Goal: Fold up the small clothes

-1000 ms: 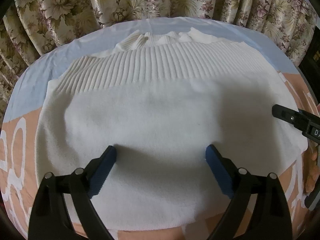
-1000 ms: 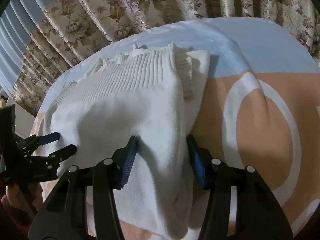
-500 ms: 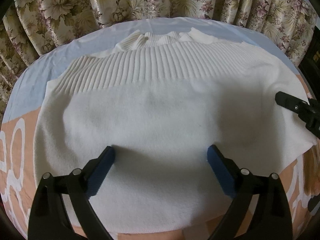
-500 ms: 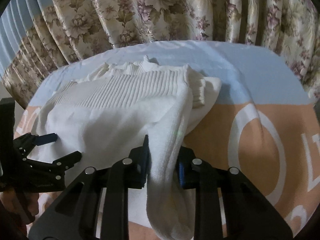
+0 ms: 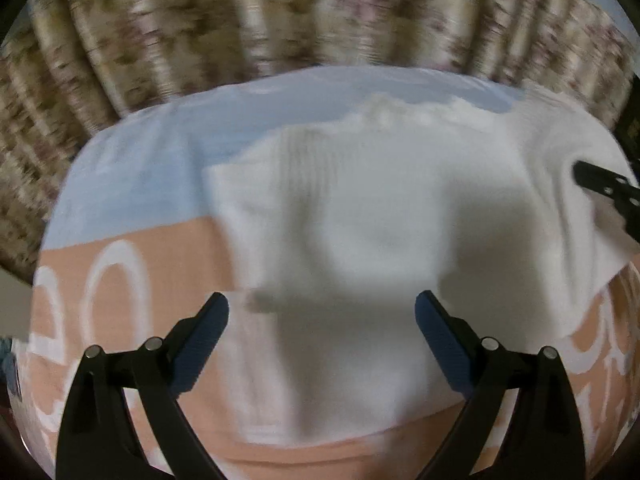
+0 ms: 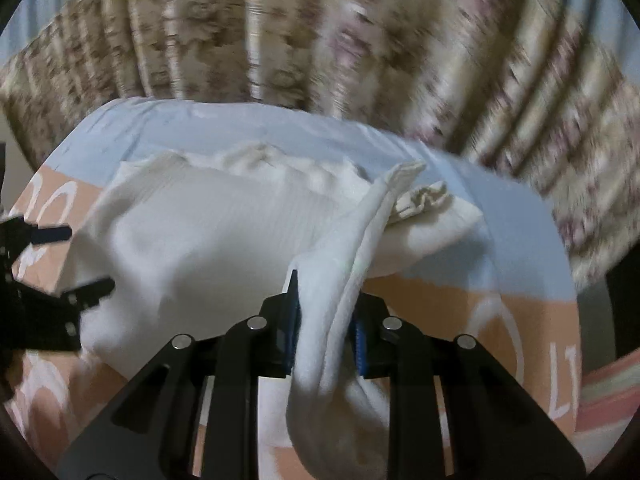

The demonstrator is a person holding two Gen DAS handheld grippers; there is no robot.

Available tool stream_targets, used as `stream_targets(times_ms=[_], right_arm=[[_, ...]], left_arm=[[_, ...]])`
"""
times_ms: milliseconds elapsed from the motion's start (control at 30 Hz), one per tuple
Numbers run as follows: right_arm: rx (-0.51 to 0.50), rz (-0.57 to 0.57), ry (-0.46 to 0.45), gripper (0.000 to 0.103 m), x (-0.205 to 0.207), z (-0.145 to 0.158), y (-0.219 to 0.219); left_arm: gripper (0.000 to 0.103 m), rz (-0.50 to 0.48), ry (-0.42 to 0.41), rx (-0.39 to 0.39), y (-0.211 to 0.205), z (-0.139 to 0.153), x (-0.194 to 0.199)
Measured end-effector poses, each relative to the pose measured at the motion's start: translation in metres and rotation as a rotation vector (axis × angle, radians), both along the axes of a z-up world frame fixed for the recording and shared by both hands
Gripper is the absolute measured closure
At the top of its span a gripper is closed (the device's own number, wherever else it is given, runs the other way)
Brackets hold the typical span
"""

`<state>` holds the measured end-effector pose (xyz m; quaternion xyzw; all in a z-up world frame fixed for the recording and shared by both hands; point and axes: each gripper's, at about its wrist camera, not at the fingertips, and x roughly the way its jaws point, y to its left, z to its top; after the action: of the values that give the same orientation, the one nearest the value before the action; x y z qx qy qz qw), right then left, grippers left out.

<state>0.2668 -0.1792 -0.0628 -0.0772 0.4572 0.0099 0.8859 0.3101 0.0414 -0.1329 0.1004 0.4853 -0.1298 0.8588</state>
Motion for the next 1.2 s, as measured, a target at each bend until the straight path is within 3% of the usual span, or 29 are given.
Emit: stream_targets(times_ms=[200,367,467,600,733,900,1067,1200], right_arm=[[-0.100,0.144,-0.016,0.082,0.022,0.007,0.101],[-0.127,0.276,0.094,0.082,0.027,-0.036,0.182],[-0.143,0.299,0.133,0.077,0.026,-0.058,0.198],[0.039,0.312,0.145,0.057,0.022,-0.039,0.173],[0.208,0.308,0.087,0.040,0.007,0.000,0.138],[0.234,0.214,0.027,0.036,-0.007,0.023,0.075],[0.296,0.090,0.095,0.040,-0.009,-0.008,0.023],[0.313,0.085,0.122,0.042,-0.022,-0.026,0.015]], left_arm=[[0.008,0.130,-0.026,0.028,0.083,0.011,0.006],[0.008,0.237,-0.013,0.018,0.135,0.011,-0.002],[0.008,0.251,-0.006,0.022,0.143,0.009,-0.011],[0.008,0.242,-0.011,0.022,0.143,0.010,-0.018],[0.008,0.212,-0.029,-0.013,0.125,0.019,-0.015],[0.008,0.121,-0.058,-0.024,0.080,0.033,-0.007],[0.008,0.003,-0.064,-0.044,0.019,0.036,0.012],[0.008,-0.046,-0.038,-0.032,-0.016,0.021,0.033]])
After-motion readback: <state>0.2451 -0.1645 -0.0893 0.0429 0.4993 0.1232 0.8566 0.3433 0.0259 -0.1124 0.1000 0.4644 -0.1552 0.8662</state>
